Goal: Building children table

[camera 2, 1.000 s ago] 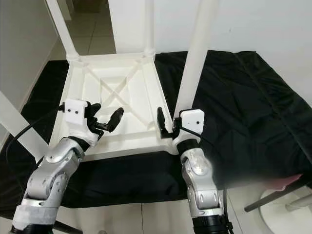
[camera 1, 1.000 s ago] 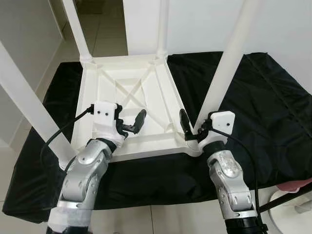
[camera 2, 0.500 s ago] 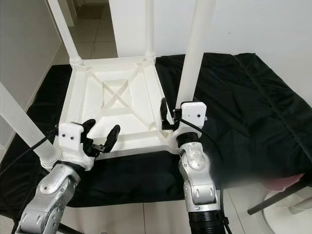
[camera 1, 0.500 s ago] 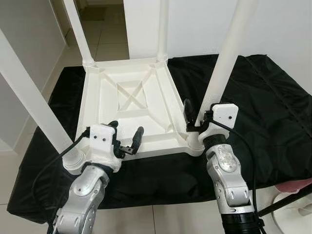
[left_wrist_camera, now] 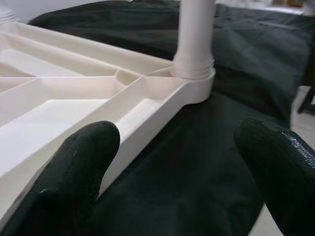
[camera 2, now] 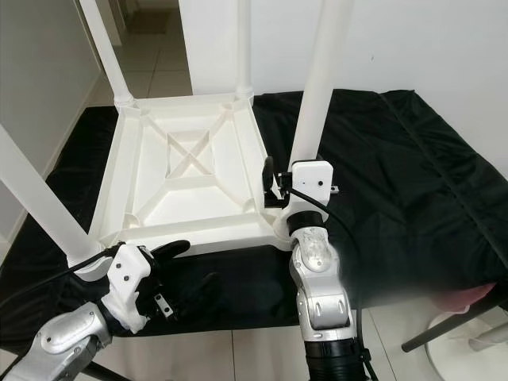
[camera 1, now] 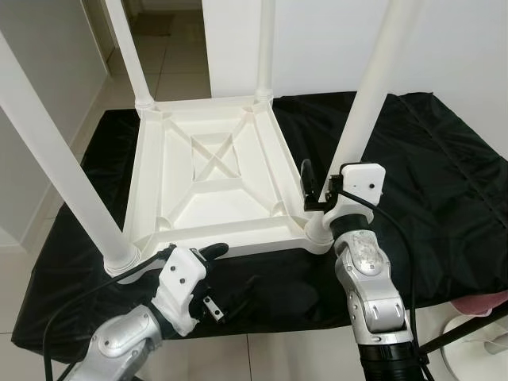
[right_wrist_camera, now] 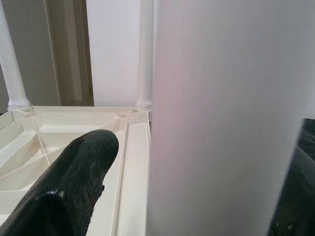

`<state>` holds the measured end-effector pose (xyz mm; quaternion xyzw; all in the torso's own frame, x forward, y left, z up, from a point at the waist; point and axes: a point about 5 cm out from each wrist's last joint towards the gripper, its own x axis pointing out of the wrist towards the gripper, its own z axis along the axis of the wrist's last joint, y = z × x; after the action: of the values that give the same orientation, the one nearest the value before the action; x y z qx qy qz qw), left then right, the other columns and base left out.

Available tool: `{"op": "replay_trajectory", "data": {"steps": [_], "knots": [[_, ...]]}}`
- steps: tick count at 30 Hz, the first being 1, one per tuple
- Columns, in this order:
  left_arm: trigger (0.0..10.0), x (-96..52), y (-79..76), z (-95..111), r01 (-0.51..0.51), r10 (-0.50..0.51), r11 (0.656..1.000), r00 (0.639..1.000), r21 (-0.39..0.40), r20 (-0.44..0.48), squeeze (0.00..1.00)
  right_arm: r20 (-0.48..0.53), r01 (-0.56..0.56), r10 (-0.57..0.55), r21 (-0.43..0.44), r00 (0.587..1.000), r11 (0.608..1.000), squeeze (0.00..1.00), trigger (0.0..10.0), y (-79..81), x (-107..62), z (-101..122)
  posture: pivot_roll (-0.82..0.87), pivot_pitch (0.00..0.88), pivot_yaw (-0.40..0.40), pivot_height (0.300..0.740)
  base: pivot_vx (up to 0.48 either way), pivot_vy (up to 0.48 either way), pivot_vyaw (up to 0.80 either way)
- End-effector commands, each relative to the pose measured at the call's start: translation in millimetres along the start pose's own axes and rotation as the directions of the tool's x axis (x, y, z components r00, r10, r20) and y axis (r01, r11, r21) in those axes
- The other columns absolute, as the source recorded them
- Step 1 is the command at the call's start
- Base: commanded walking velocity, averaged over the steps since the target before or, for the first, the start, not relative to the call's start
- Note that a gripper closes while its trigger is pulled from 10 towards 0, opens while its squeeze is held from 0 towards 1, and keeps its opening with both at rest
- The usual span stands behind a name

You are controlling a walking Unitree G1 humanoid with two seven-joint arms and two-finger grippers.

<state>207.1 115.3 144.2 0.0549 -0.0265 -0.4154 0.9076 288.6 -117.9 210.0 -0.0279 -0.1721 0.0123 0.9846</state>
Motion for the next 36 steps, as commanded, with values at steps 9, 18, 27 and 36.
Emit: {"op": "replay_trajectory", "data": {"steps": [9, 18, 27, 36], "knots": [[10.0, 8.2, -4.5, -1.9, 0.058, -0.058, 0.998, 0.998, -0.003, -0.006, 0.00, -0.013, -0.015, 0.014, -0.044, 1.000, 0.999, 0.00, 1.0, 0.3, 4.7, 11.4, -0.02, 0.005, 0.020, 0.740, 0.000, 0.000, 0.00], [10.0, 7.2, -5.5, -2.4, 0.079, -0.079, 0.997, 0.997, -0.002, -0.007, 0.00, -0.048, -0.001, -0.002, -0.051, 0.999, 0.999, 0.00, 10.0, -1.5, 4.1, 12.2, -0.02, 0.007, 0.010, 0.740, 0.000, 0.000, 0.00], [10.0, 6.8, -7.6, -2.6, 0.081, -0.081, 0.997, 0.997, -0.009, -0.011, 0.00, -0.060, 0.001, -0.002, -0.018, 0.998, 1.000, 0.00, 10.0, -3.9, 5.2, 18.5, -0.02, 0.015, 0.006, 0.740, 0.000, 0.000, 0.00], [10.0, 10.8, -12.0, -0.6, 0.090, -0.090, 0.996, 0.996, -0.020, 0.000, 0.00, -0.127, 0.008, 0.004, 0.094, 0.992, 0.996, 0.00, 10.0, -4.5, 2.5, 12.0, -0.02, 0.022, 0.006, 0.740, 0.000, 0.000, 0.00]]}}
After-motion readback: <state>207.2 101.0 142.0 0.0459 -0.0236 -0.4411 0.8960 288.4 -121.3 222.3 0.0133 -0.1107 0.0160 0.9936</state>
